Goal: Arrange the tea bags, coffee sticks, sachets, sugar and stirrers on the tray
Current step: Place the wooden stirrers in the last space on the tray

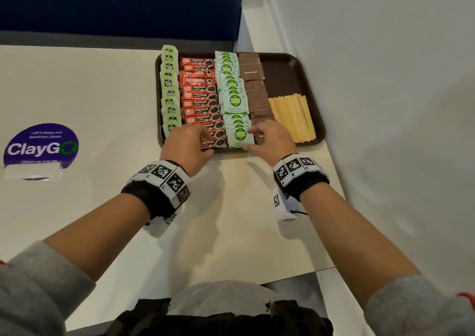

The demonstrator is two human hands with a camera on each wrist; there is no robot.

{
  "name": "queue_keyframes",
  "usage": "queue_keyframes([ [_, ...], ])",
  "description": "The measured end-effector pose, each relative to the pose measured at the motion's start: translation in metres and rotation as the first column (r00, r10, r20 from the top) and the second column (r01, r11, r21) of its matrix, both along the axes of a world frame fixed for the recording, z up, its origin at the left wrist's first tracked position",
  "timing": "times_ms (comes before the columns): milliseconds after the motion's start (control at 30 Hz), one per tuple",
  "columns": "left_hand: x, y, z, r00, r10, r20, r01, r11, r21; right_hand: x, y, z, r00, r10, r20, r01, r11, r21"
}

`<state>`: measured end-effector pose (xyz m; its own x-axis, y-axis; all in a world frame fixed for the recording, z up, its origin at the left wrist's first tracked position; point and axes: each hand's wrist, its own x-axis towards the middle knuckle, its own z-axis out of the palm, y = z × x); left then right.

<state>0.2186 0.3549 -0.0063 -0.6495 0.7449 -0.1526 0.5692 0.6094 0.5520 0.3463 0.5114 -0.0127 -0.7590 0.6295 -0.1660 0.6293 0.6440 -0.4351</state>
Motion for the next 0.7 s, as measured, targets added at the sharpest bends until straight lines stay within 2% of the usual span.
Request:
queue_keyframes([
  [133, -0.017, -0.034, 0.008, 0.999, 0.045, -0.016, -0.044, 0.997, 0.059, -0.033, -0.038, 0.007, 0.997, 0.041, -0.073, -0.042, 0.999, -0.02],
  [233, -0.037, -0.07, 0.015, 0.997, 0.06, -0.046, -0.058, 0.998, 0.03, -0.06, -0.071, 0.014, 0.993, 0.071, -0.092, -0.074, 0.997, -0.027],
  [433, -0.108, -0.179, 0.031, 0.988, 0.09, -0.129, -0.1, 0.992, -0.08, -0.141, -0.168, 0.022, 0.981, 0.15, -0.125, -0.154, 0.988, -0.025],
  [700, -0.21, -0.31, 0.034, 0.949, 0.16, -0.271, -0.2, 0.972, -0.127, -0.249, -0.309, 0.021, 0.966, 0.212, -0.149, -0.239, 0.953, -0.188],
])
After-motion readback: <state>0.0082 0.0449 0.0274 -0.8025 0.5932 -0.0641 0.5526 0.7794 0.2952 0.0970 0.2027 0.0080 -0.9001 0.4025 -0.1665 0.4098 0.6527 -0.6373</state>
